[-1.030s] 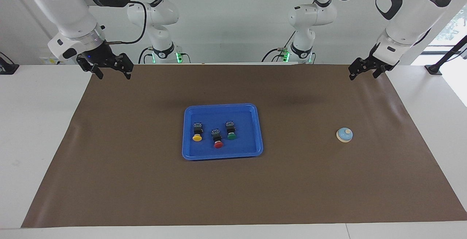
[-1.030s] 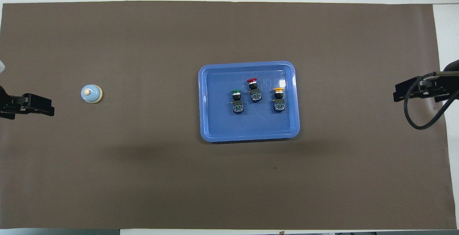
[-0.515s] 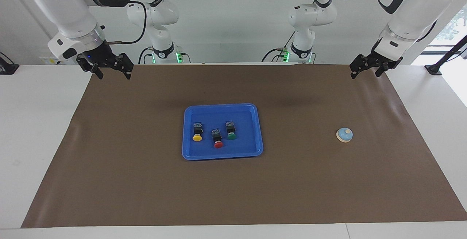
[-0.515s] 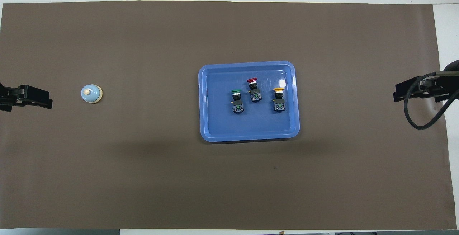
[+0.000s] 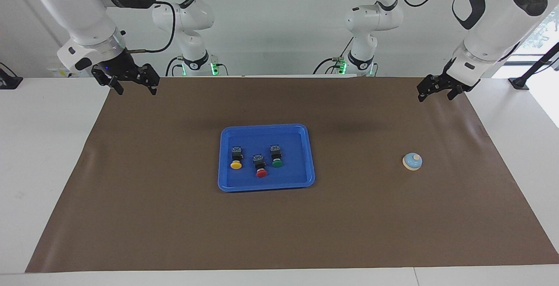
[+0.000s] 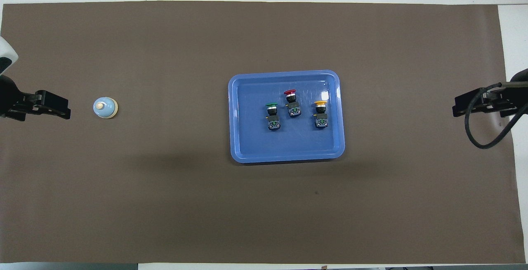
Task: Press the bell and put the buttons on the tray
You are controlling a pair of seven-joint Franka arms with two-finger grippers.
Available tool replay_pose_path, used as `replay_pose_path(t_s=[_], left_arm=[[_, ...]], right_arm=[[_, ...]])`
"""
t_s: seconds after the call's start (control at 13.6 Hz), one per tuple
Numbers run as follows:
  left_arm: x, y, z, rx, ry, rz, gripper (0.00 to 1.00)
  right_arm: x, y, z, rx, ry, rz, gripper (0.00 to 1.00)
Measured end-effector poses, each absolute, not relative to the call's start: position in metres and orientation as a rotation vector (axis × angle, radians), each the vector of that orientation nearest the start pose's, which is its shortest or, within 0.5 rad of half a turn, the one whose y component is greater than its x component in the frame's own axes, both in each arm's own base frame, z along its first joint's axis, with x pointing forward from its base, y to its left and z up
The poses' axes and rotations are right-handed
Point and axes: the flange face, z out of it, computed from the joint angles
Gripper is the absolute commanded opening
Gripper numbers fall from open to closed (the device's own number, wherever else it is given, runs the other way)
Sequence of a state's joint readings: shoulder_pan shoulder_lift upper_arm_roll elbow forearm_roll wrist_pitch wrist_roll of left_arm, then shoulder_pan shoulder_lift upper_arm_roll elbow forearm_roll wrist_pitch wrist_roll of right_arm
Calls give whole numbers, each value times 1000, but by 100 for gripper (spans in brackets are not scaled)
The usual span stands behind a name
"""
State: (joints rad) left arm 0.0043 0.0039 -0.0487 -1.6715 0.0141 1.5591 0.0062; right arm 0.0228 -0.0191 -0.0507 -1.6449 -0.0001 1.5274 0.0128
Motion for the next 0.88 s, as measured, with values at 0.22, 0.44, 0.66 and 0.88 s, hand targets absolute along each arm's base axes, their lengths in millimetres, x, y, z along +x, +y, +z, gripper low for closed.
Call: replay_pose_path(t_s=[0.22, 0.44, 0.66, 0.88], left_arm=[[549, -36, 580, -3112, 116, 165, 100], [552, -34, 590, -3114, 111, 152, 100], [556, -36, 596, -3135, 109, 132, 100], [558, -35, 595, -3137, 106, 137, 100]], right_arm=[[541, -15, 597, -3135, 64, 154, 100], [541, -15, 597, -3136, 64, 154, 100], [541, -15, 597, -3135, 64, 154, 100], [541, -15, 597, -3135, 64, 154, 100]])
